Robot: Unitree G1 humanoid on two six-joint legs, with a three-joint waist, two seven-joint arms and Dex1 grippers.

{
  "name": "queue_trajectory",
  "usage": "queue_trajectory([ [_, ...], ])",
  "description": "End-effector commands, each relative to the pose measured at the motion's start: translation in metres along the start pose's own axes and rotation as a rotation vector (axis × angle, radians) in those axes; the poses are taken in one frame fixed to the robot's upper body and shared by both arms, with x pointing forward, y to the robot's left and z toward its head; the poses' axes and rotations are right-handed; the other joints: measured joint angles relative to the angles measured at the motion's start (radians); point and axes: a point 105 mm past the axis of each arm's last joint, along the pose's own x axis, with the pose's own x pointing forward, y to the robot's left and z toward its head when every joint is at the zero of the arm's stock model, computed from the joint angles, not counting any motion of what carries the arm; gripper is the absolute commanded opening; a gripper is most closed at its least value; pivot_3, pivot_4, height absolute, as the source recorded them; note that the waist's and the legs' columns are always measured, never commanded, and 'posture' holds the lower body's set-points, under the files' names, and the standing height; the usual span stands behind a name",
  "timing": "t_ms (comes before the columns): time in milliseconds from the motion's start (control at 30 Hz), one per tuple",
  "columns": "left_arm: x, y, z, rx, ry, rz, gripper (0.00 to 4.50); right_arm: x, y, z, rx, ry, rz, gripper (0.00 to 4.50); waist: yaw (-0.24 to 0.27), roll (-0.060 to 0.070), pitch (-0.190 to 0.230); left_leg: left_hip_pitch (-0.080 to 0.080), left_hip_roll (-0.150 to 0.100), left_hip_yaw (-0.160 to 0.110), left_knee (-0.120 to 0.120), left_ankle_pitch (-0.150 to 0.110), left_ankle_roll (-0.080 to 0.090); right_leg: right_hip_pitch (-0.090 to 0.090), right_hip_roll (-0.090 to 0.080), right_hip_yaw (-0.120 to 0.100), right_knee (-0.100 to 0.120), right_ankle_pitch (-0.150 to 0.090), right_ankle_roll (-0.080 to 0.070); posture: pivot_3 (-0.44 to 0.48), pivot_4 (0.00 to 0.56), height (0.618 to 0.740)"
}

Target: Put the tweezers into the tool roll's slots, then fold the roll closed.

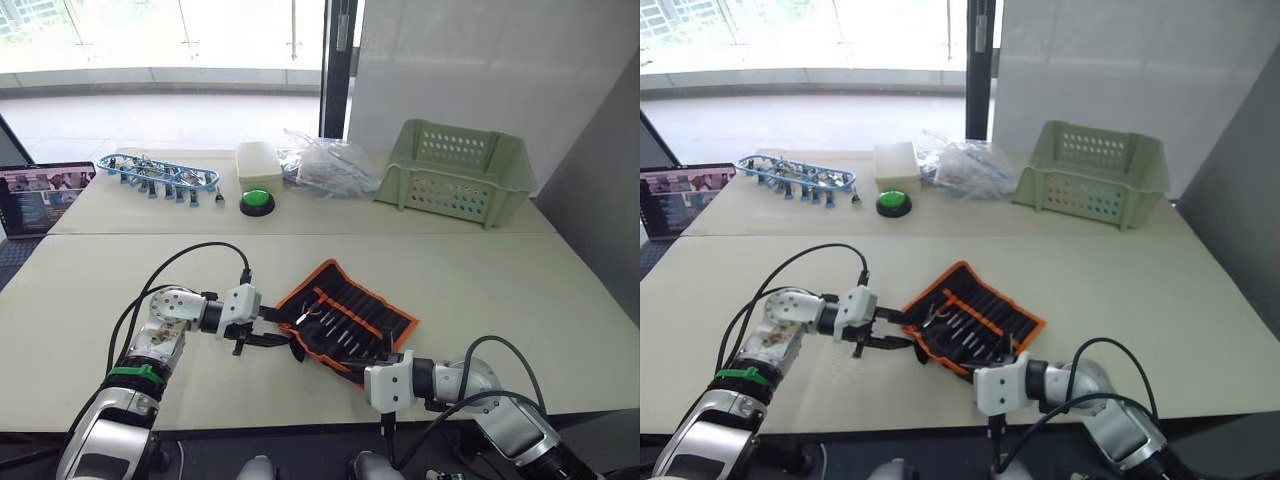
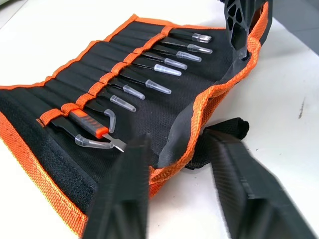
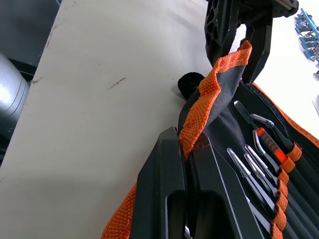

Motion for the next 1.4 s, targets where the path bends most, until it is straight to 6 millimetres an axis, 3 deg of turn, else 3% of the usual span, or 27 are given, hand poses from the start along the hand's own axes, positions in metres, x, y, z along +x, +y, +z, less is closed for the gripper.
queue_trajectory([
  [33,-0.006,0.007,0.011,0.005,-0.038,0.015,0.35,-0.003,-0.01,0.007,-0.03,-0.013,-0.044,0.0,0.0,0.0,0.0,0.0,0.0,0.0,0.0,0.0,0.0,0.0,0.0,0.0,0.001,0.0,0.0,0.0,0.15,0.725],
  [67,-0.007,0.006,0.011,-0.002,-0.041,0.013,0.04,-0.002,-0.011,0.006,-0.03,-0.012,-0.044,0.0,0.0,0.0,0.0,0.001,0.0,0.0,0.0,0.001,0.001,0.0,0.0,0.0,0.001,0.0,0.0,0.0,0.15,0.725],
  [367,-0.017,-0.011,0.008,-0.058,-0.042,0.037,0.04,0.0,-0.016,-0.002,-0.034,0.01,-0.055,0.0,-0.008,0.0,0.0,0.001,0.002,-0.001,0.0,0.001,0.002,0.0,0.004,0.002,0.002,0.0,0.0,0.0,0.15,0.725],
  [633,-0.035,-0.056,0.008,-0.127,0.029,0.165,0.04,0.008,-0.046,-0.017,-0.149,0.05,-0.102,0.0,-0.026,0.001,0.001,0.002,0.004,-0.001,0.0,0.001,0.002,0.0,0.005,0.002,0.003,0.001,-0.002,0.0,0.15,0.725],
  [767,-0.036,-0.066,0.017,-0.201,0.021,0.233,0.04,0.014,-0.056,-0.016,-0.169,0.032,-0.098,0.0,-0.025,0.002,0.001,0.003,0.005,-0.001,0.0,0.001,0.002,0.0,0.005,0.002,0.003,0.001,-0.002,0.0,0.15,0.725],
  [900,-0.043,-0.065,0.023,-0.327,-0.011,0.318,0.04,0.019,-0.058,-0.013,-0.112,0.008,-0.076,0.0,-0.024,0.002,0.002,0.003,0.005,-0.001,0.0,0.001,0.002,0.0,0.005,0.002,0.003,0.001,-0.002,0.0,0.15,0.725],
  [1100,-0.044,-0.042,0.013,-0.401,0.026,0.422,0.04,0.015,-0.062,-0.021,-0.045,0.034,-0.046,0.0,-0.022,0.003,0.002,0.003,0.004,-0.001,0.0,0.001,0.002,0.0,0.005,0.002,0.003,0.002,-0.003,0.0,0.15,0.725],
  [1400,-0.017,-0.018,0.003,-0.399,0.079,0.339,0.04,0.003,-0.06,-0.031,0.111,0.093,-0.009,0.0,-0.015,0.003,0.002,0.003,0.004,-0.001,0.0,0.001,0.002,0.0,0.005,0.002,0.002,0.002,-0.003,0.0,0.15,0.725],
])
